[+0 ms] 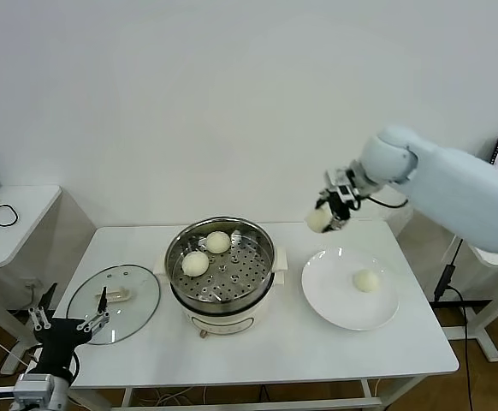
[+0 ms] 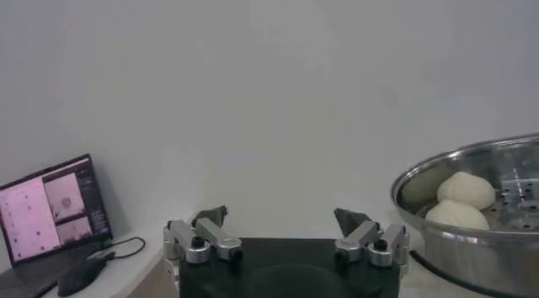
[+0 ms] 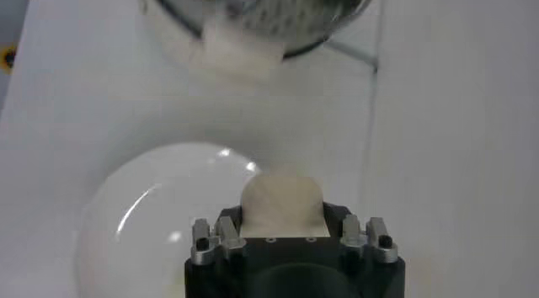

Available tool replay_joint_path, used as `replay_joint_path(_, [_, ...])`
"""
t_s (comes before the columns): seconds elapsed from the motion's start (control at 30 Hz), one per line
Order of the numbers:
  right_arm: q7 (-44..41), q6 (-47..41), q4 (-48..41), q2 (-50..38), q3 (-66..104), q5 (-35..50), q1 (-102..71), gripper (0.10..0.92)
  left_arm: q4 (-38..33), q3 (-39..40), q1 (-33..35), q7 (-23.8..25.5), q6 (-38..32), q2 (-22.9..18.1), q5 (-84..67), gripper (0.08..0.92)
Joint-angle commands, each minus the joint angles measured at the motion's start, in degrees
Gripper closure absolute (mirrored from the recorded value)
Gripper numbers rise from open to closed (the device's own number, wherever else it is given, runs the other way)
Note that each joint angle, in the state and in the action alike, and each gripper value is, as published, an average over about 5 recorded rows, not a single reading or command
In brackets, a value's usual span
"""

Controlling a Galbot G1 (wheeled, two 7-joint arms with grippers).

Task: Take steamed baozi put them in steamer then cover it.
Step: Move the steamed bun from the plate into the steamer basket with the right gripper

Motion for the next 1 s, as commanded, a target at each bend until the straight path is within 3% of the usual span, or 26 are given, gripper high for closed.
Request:
replay_joint_path(0.03, [2.04, 0.31, -0.07, 12.77, -4.52, 3.89, 5.63, 0.415, 0.06, -0.79, 0.21, -0.03, 0.04, -0.15, -0.19, 0.177])
replay_joint_path(0.5, [5.14, 8.91, -0.76, 21.5, -11.1, 3.59, -2.12, 0.414, -0.75, -2.6, 1.03, -0.12, 0.13, -0.52, -0.86, 0.177])
replay_joint_path(1.0, [6.12, 18.43, -1.27, 24.19, -14.69, -4.1, -3.45, 0.414, -1.02, -3.03, 0.92, -0.23, 0.17, -1.14, -1.18, 0.177])
